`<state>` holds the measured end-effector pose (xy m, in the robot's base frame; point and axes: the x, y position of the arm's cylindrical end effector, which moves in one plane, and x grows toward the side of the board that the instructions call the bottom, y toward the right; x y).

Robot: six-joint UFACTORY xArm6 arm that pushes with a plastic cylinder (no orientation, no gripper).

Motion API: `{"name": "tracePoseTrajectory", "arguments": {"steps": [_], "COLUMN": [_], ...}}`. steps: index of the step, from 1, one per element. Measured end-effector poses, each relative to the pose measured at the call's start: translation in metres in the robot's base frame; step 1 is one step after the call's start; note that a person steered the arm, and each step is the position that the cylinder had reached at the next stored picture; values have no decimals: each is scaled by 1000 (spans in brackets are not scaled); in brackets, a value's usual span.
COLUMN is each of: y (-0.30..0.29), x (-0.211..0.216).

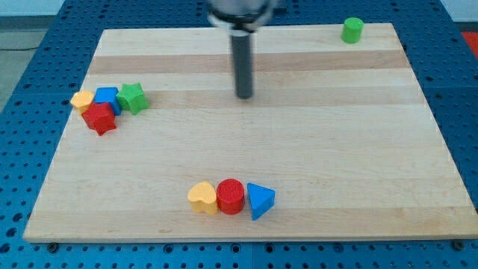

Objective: Push the green circle towards to the left side

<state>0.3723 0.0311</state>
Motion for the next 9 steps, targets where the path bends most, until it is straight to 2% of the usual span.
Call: {"name": "tracePoseTrajectory", "arguments": {"steps": [2,3,4,6,9], "y": [205,262,264,201,148], "x": [-70,-129,-181,-178,-106]}}
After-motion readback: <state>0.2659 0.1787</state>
